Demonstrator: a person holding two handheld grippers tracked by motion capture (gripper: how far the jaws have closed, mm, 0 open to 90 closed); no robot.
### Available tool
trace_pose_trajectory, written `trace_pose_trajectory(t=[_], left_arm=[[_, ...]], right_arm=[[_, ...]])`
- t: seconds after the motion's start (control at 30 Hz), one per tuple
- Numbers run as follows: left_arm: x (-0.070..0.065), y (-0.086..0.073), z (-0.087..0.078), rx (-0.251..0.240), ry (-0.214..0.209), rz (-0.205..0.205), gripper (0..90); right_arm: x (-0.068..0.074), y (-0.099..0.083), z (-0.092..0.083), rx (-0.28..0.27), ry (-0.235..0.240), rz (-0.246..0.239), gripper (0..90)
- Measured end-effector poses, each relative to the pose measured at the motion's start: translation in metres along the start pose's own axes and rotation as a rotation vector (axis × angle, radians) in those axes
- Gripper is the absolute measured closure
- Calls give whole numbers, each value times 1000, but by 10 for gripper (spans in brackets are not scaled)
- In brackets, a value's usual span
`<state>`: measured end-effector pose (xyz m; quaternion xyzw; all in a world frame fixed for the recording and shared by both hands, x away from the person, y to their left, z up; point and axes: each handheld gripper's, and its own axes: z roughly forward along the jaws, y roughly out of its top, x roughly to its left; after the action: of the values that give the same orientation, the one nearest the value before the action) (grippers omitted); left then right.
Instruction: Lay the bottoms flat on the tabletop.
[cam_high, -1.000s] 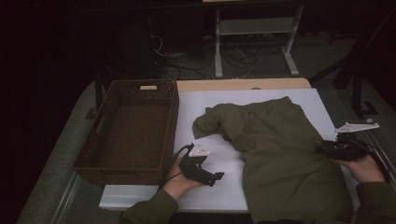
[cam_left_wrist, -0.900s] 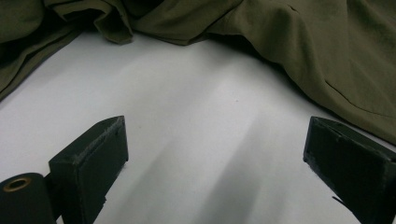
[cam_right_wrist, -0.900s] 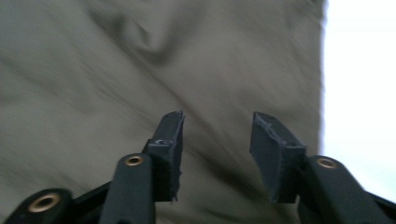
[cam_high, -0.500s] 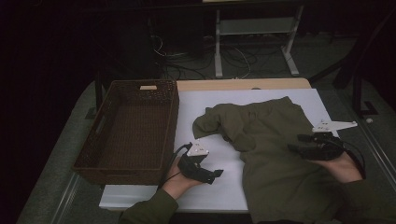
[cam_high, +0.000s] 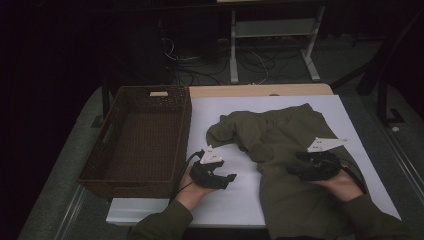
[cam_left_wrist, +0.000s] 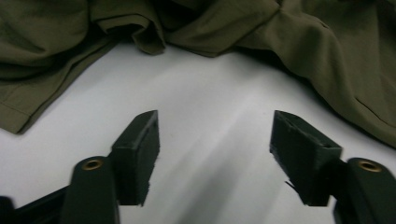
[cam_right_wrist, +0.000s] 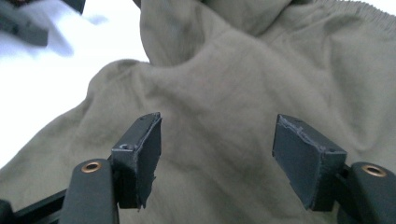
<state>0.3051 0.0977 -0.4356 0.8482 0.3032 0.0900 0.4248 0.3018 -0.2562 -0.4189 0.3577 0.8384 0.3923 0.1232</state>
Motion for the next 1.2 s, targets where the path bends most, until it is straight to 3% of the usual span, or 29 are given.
trace_pose_trajectory(t=[0.37, 0.5, 0.7, 1.0, 1.2], left_arm=[[20, 12, 17, 21, 115, -22, 464], [28, 22, 25, 28, 157, 4, 493], [45, 32, 40, 42, 207, 0, 557], [62, 41, 58, 81, 234, -12, 647], [70, 42, 66, 77, 236, -31, 662]], right_arm=[[0, -4, 4, 17, 18, -17, 317], [0, -4, 5, 20, 23, -16, 316], [-1, -4, 4, 14, 22, -10, 315], [-3, -4, 4, 11, 19, -2, 316], [-3, -5, 4, 14, 22, -4, 316]])
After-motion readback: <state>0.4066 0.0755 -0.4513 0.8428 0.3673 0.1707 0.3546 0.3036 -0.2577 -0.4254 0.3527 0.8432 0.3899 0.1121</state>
